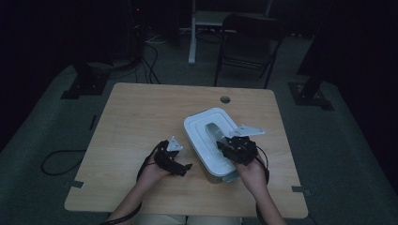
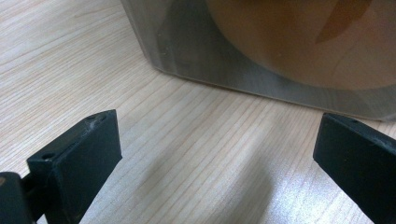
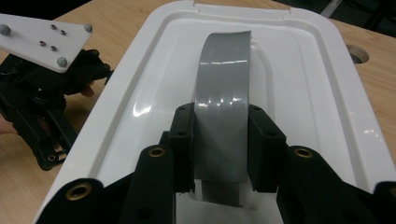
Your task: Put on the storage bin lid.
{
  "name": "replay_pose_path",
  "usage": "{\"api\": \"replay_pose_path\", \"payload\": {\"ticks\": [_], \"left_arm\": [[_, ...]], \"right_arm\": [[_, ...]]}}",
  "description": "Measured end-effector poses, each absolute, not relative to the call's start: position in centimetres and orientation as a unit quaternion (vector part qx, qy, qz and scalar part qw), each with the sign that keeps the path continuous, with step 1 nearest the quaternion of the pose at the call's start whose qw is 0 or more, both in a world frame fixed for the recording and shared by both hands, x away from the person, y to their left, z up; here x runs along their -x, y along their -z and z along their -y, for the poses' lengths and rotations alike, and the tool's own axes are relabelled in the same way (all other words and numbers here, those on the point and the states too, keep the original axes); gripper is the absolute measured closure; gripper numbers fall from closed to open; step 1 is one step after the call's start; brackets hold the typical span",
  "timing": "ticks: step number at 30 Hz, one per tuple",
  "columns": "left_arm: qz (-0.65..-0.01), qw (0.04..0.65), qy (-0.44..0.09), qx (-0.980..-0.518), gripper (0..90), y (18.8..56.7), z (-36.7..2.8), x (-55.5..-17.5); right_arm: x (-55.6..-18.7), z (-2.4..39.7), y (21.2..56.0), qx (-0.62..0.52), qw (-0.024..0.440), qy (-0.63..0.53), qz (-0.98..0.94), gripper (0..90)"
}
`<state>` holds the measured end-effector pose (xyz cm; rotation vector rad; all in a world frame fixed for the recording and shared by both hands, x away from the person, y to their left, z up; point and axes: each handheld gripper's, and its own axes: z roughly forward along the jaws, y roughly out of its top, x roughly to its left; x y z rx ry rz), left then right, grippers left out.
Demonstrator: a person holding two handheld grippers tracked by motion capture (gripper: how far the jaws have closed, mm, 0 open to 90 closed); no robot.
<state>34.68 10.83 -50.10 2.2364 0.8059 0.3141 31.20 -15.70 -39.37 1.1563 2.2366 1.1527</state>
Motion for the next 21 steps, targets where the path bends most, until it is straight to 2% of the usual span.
{"api": "replay_pose_path", "payload": {"ticks": [19,20,21], "left_arm": [[-0.320,0.366,-0.124,-0.865,1.6,50.03,-11.08,-34.75],[-0.320,0.365,-0.125,-0.865,1.6,50.02,-11.09,-34.76],[-0.320,0.364,-0.125,-0.866,1.6,50.02,-11.08,-34.79]], "right_arm": [[-30.92,15.42,39.66,-0.406,0.168,-0.413,-0.798,67.3],[-30.91,15.42,39.64,-0.405,0.169,-0.414,-0.798,66.5],[-30.97,15.55,39.65,-0.404,0.162,-0.420,-0.796,59.1]]}}
